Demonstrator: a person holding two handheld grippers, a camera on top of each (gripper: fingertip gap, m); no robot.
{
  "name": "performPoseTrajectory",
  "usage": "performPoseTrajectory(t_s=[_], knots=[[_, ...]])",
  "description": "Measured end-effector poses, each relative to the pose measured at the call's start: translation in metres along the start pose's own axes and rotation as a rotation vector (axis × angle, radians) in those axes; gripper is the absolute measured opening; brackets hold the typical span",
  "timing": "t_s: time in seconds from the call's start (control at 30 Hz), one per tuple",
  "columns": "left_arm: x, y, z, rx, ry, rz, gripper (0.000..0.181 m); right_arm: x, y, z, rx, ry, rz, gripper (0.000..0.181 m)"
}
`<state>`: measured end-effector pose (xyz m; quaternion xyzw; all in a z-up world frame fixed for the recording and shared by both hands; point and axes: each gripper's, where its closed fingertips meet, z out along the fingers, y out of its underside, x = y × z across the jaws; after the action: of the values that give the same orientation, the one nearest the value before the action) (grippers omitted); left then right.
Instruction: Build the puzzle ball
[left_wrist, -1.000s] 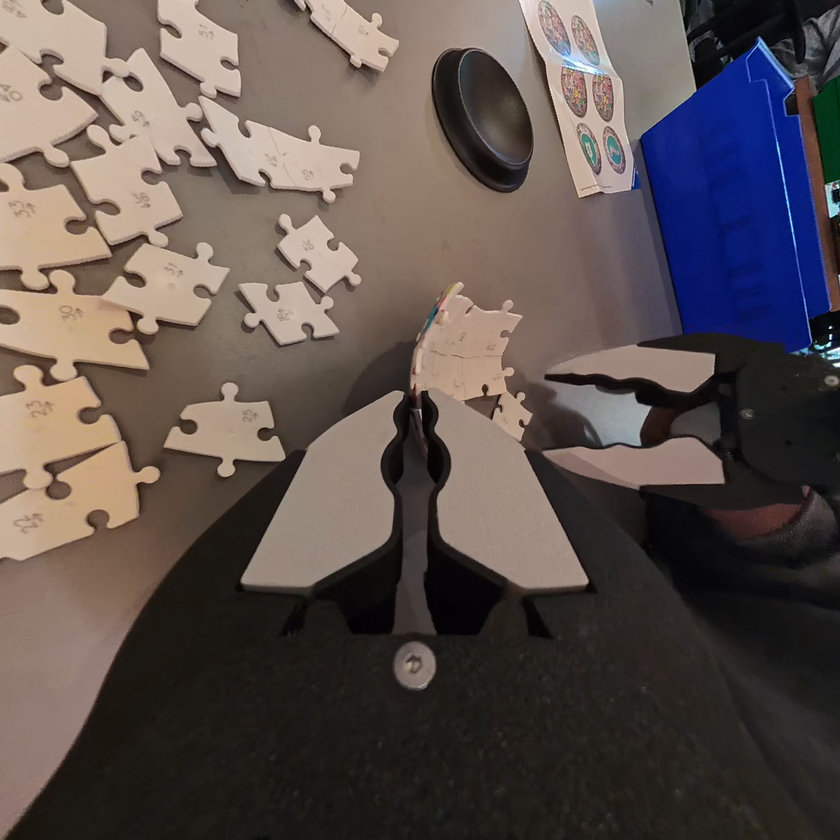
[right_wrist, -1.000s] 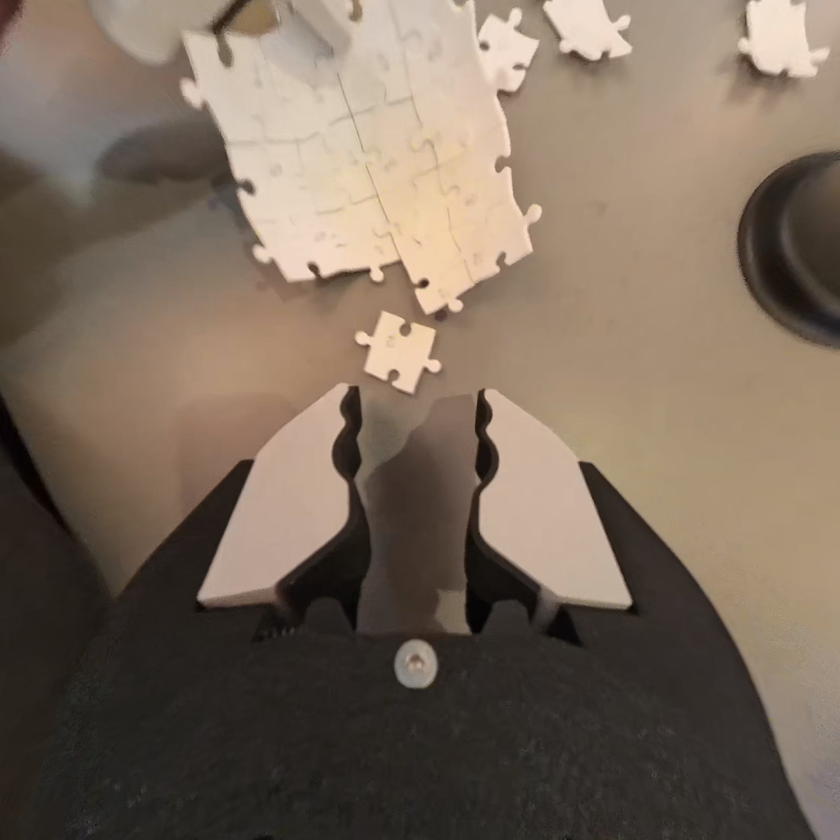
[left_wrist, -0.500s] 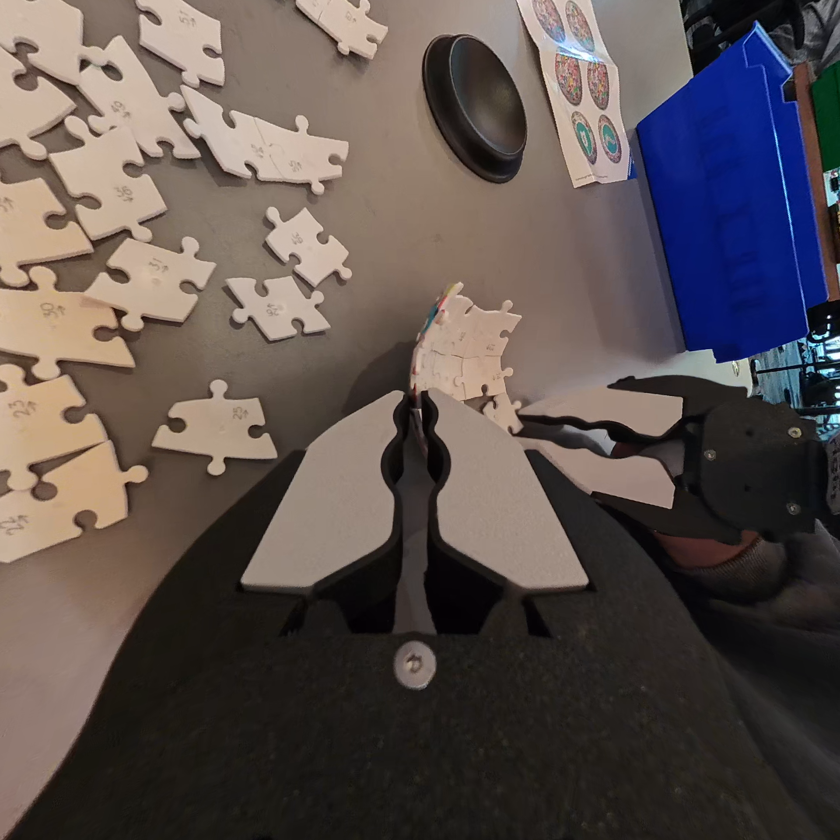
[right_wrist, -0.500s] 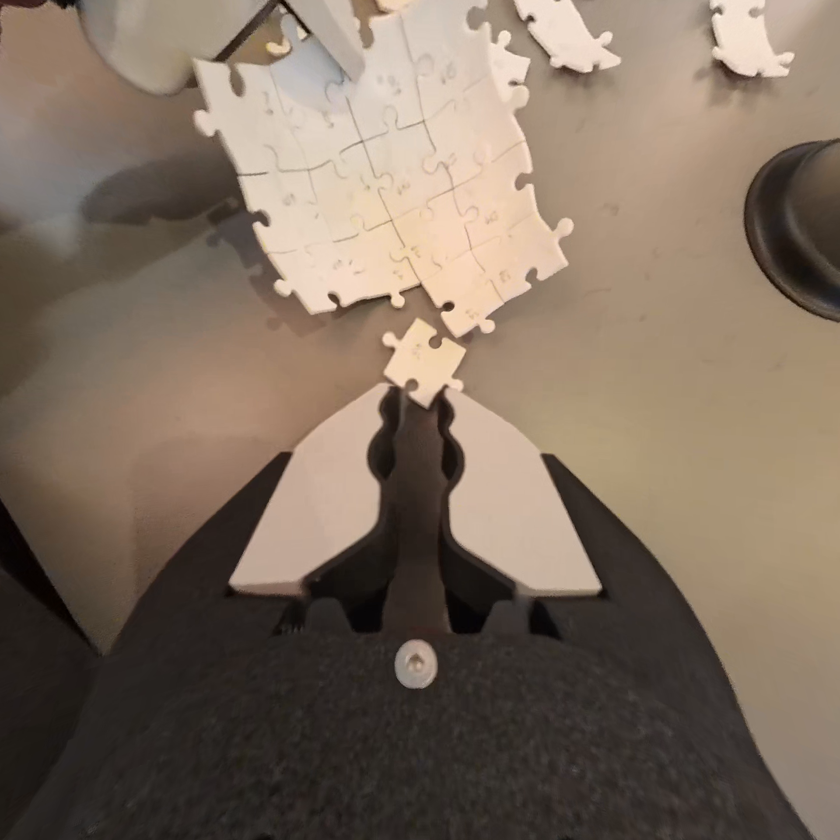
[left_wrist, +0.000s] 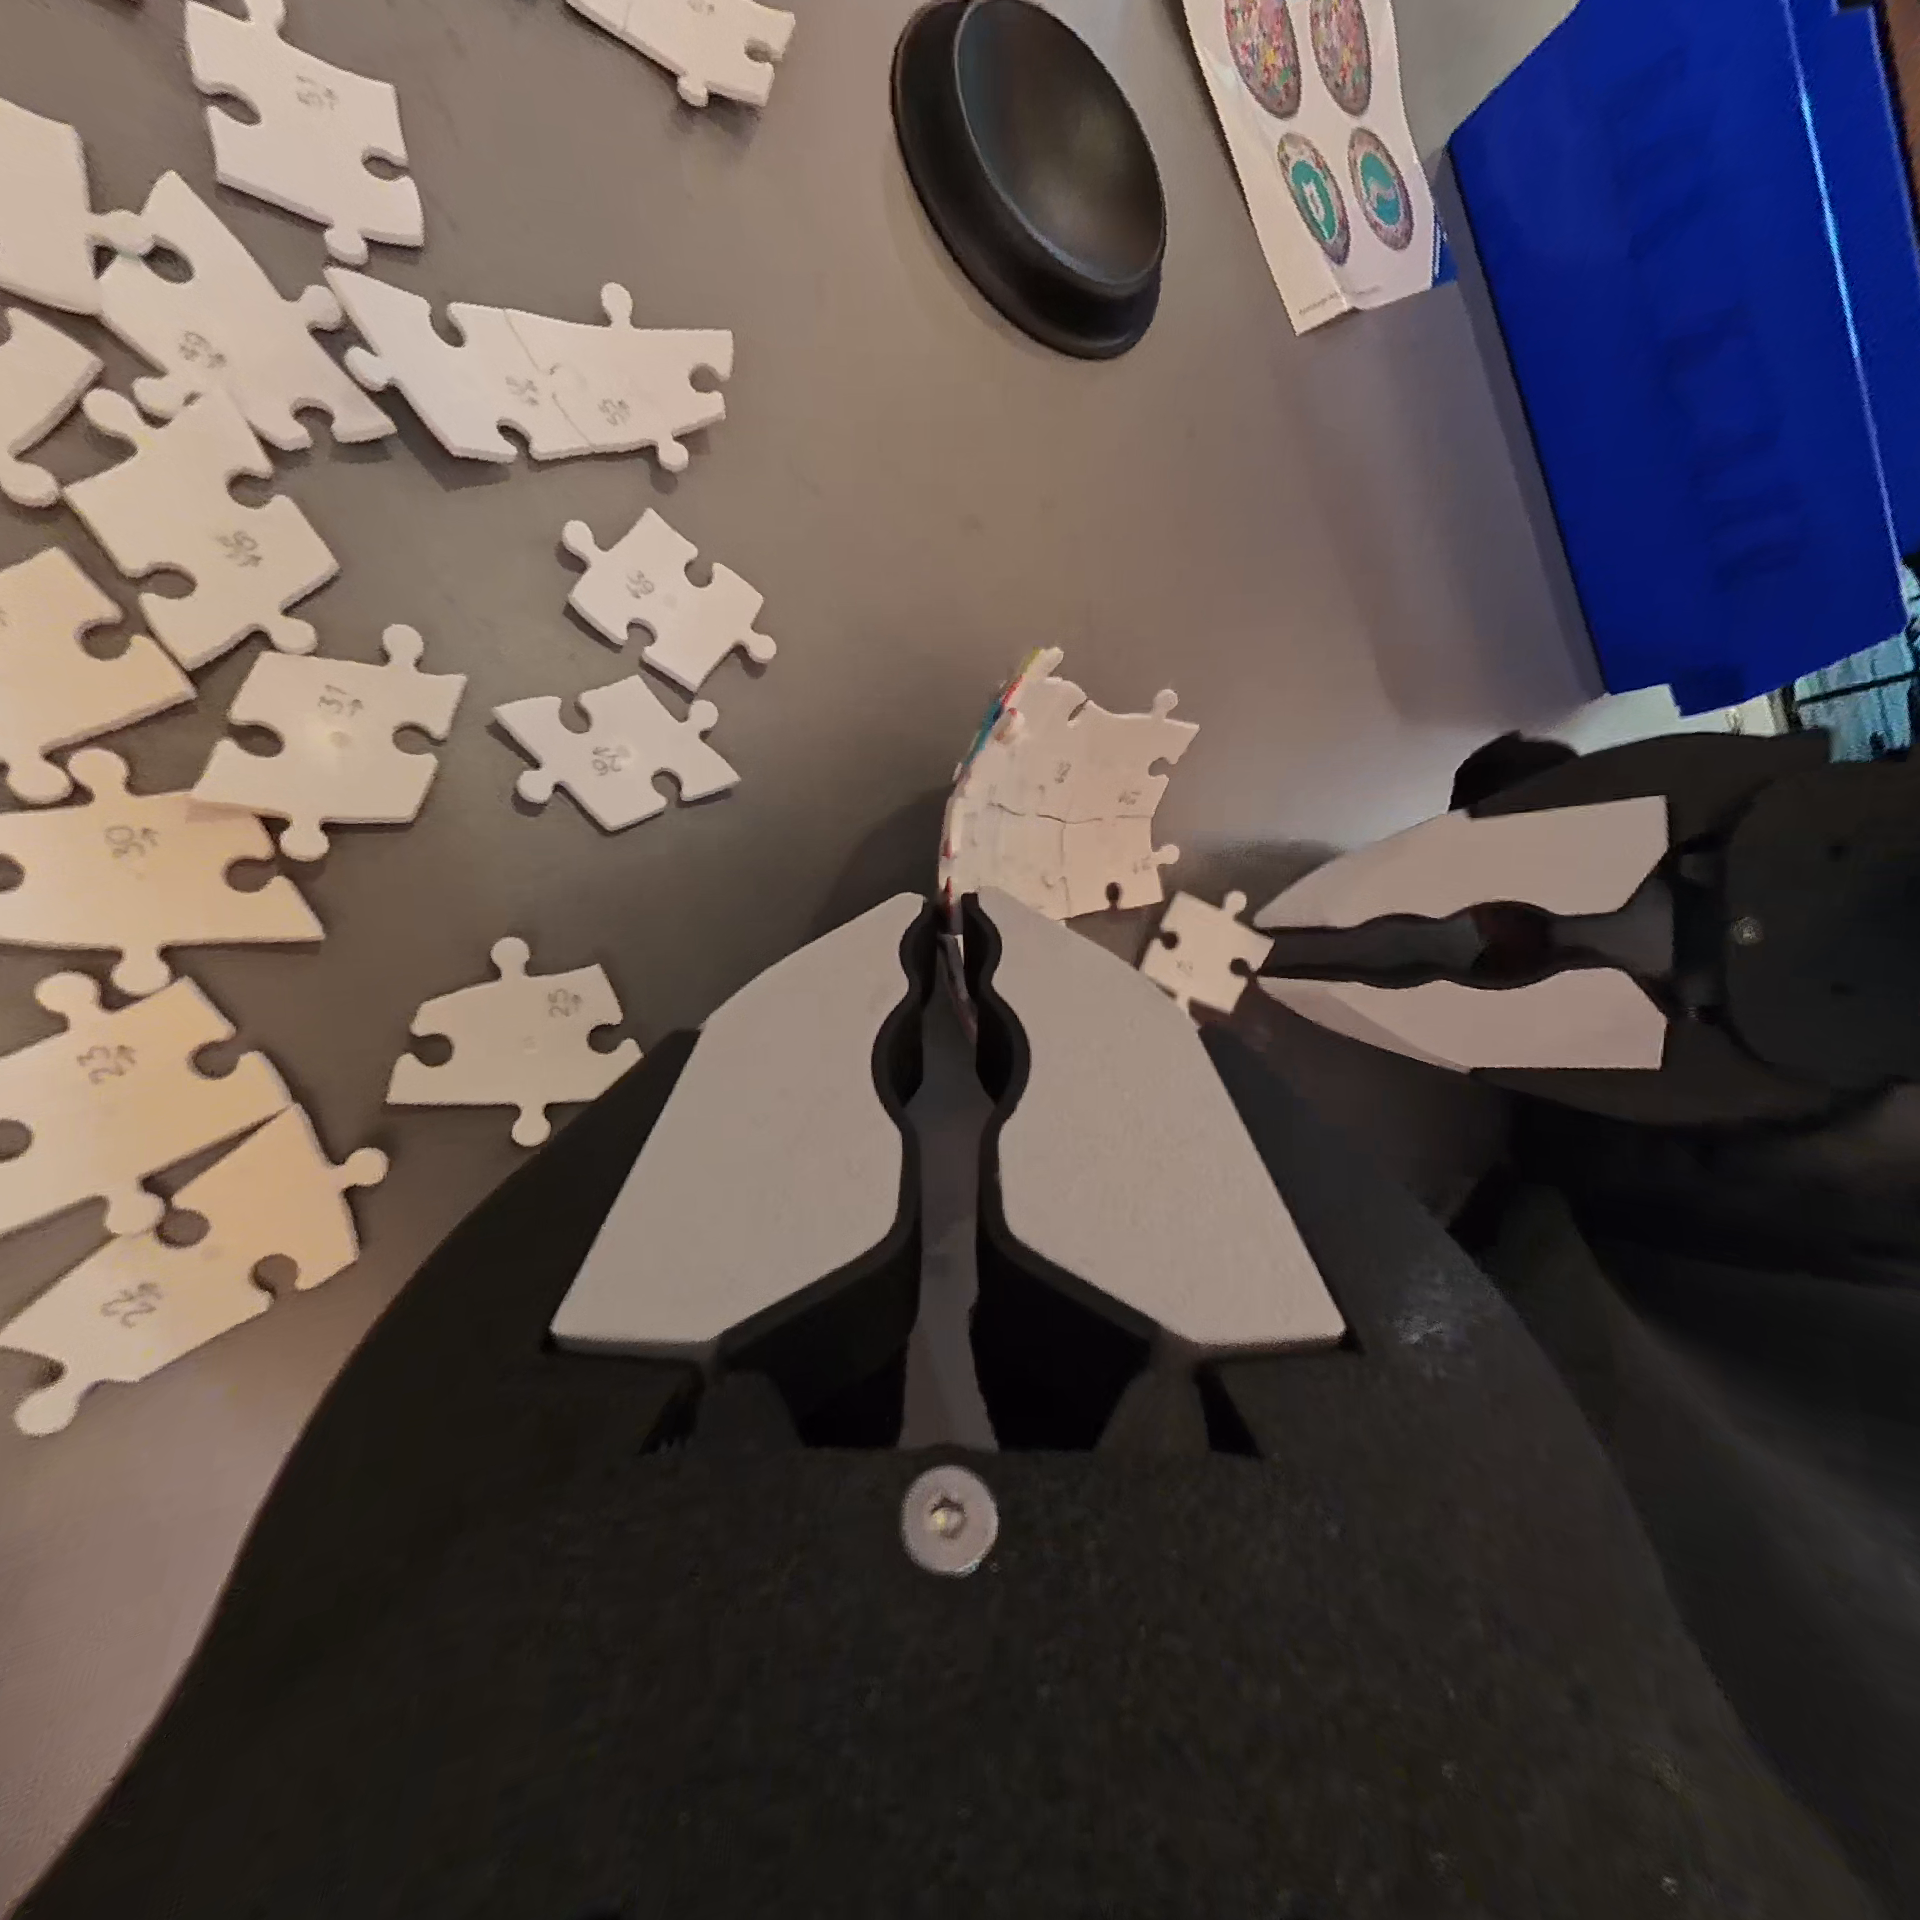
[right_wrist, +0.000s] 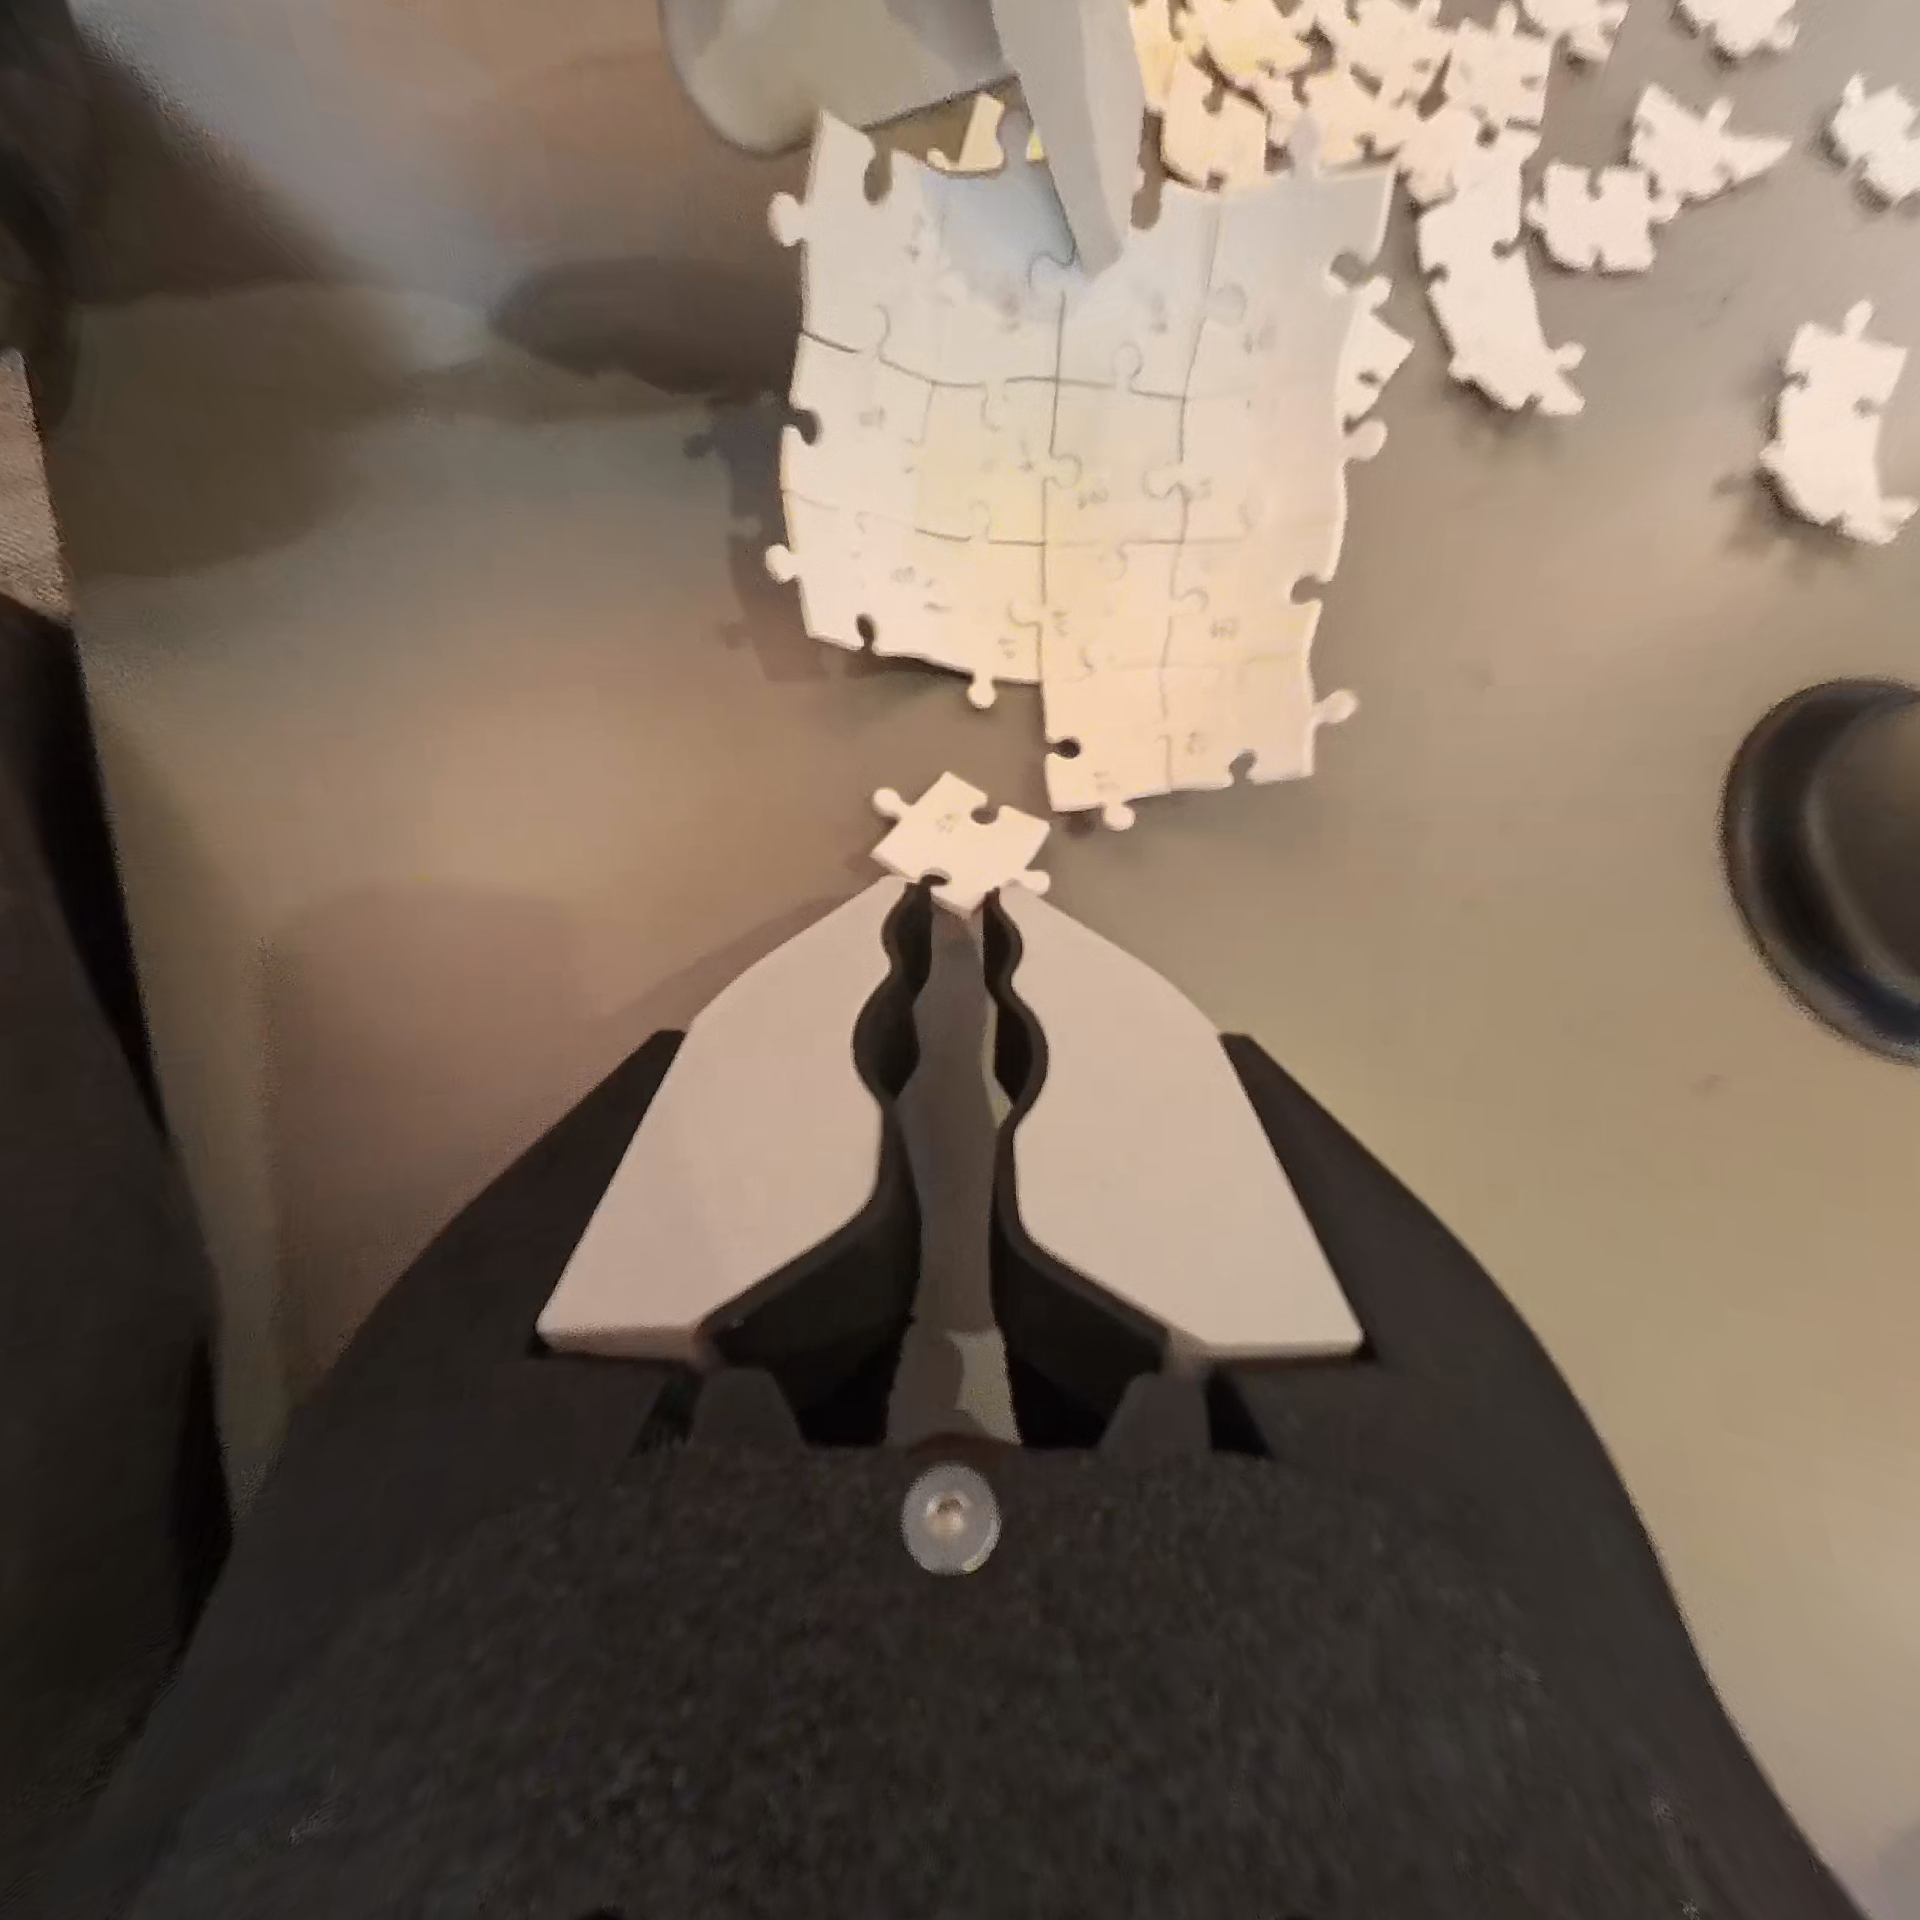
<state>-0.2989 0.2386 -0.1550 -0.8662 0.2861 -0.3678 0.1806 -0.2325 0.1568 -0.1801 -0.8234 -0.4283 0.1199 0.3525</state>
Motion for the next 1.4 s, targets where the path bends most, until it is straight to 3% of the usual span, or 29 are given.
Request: performPoseTrajectory(t_s=[0.17, 0.4, 0.63, 0.7, 0.87, 1.07, 1.23, 1.4], knots=[[0.004, -0.002, -0.001, -0.021, 0.022, 0.022, 0.003, 0.001, -0.012, -0.003, 0.047, -0.035, -0.195, 0.009], [0.005, -0.002, -0.002, -0.039, 0.018, 0.094, 0.003, -0.004, -0.023, -0.001, 0.126, -0.198, -0.26, 0.001], [0.003, -0.001, 0.004, -0.066, -0.012, 0.227, 0.002, 0.001, -0.008, -0.004, 0.077, -0.212, -0.206, 0.002], [0.004, -0.001, 0.006, -0.065, -0.016, 0.244, 0.002, 0.004, 0.001, -0.003, 0.044, -0.195, -0.161, 0.014], [0.006, -0.003, 0.007, -0.056, -0.019, 0.255, 0.002, 0.009, 0.012, -0.01, 0.014, -0.114, -0.064, 0.021], [0.004, -0.003, 0.005, -0.041, -0.032, 0.245, 0.002, -0.018, 0.004, -0.003, -0.028, -0.007, 0.078, 0.053], [0.004, -0.002, 0.005, -0.038, -0.025, 0.238, 0.003, -0.035, -0.008, 0.0, 0.049, 0.042, 0.125, 0.028], [0.005, 0.0, 0.004, -0.037, -0.024, 0.238, 0.003, -0.036, 0.004, 0.006, 0.003, -0.029, 0.199, 0.03]])
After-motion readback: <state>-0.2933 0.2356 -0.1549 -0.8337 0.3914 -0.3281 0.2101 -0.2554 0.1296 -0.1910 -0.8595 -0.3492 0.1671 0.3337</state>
